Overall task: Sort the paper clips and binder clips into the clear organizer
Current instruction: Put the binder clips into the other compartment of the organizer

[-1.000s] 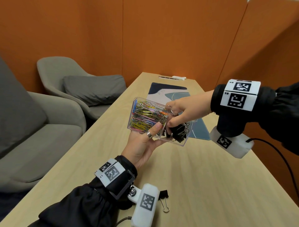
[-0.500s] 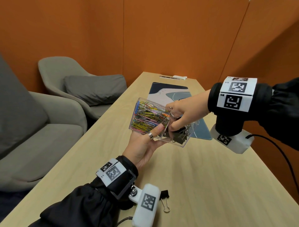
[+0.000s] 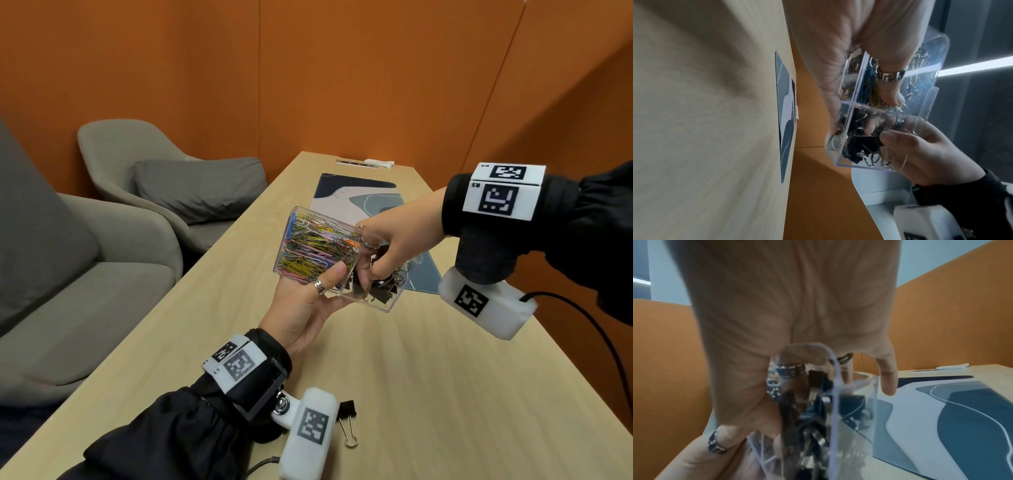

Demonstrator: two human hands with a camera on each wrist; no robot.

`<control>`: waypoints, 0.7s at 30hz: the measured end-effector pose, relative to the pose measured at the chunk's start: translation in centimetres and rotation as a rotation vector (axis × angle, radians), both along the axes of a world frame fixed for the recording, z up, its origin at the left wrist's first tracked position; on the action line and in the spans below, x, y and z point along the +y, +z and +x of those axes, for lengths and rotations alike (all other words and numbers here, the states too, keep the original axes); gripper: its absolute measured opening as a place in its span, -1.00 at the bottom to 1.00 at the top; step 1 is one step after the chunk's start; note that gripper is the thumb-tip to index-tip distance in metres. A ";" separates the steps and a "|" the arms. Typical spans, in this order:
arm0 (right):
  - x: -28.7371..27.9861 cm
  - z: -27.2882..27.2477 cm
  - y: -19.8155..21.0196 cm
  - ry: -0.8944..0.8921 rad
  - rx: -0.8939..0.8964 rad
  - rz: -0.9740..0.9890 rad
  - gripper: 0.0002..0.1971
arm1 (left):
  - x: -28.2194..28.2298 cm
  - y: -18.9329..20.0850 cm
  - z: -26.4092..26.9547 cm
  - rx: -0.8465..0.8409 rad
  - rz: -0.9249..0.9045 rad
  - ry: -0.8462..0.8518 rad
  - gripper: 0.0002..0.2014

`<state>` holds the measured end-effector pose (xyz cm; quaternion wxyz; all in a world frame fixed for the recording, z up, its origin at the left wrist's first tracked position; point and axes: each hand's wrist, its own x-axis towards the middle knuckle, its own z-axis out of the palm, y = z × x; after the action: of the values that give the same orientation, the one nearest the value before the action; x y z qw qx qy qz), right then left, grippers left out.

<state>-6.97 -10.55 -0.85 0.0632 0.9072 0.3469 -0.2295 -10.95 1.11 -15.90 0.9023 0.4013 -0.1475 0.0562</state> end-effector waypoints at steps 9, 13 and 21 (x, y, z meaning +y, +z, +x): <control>0.1 0.5 0.1 0.043 -0.045 -0.043 -0.71 | 0.0 0.2 0.0 0.015 -0.027 0.006 -0.61; 0.1 0.5 -0.3 0.020 -0.097 -0.024 -0.74 | 0.1 0.2 0.1 0.017 -0.038 0.007 -0.62; 0.1 0.3 -0.3 0.059 -0.204 -0.123 -0.84 | -0.1 0.1 -0.1 -0.006 -0.022 -0.008 -0.67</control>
<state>-6.66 -10.43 -1.19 0.1602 0.9096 0.3506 -0.1549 -11.01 1.02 -15.81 0.9063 0.3908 -0.1512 0.0555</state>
